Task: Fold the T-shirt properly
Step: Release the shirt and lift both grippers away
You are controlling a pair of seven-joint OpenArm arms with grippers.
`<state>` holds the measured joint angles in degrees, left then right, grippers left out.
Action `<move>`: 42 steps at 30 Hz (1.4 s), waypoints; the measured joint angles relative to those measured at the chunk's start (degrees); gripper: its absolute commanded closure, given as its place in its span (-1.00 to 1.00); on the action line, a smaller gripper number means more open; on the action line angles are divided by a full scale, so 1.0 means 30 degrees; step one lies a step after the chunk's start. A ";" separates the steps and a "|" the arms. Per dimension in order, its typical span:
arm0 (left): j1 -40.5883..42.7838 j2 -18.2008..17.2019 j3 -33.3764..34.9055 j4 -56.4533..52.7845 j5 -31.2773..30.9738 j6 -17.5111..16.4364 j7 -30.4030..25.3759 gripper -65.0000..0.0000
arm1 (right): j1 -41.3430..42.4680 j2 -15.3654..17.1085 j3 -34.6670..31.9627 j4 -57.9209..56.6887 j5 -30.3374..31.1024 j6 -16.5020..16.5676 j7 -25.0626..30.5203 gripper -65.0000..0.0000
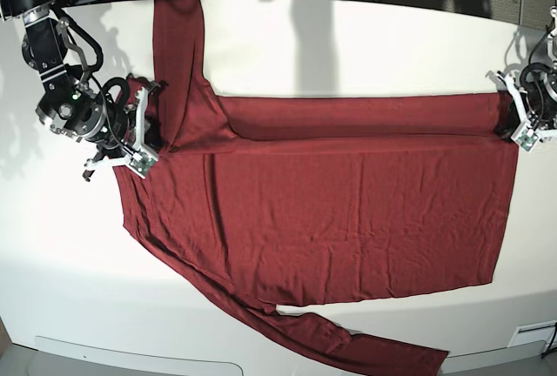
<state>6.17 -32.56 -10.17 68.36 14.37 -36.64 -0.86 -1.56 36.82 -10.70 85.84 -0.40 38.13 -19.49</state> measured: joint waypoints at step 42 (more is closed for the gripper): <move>0.6149 0.1945 -0.1421 0.4991 -1.1526 0.0095 0.5646 0.36 | -0.8495 0.1865 0.4677 0.8721 1.2626 0.0539 -0.7956 0.09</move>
<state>24.62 -26.72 -14.44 83.33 -20.21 -36.36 16.08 -27.05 42.41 3.33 112.01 37.47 39.75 -43.35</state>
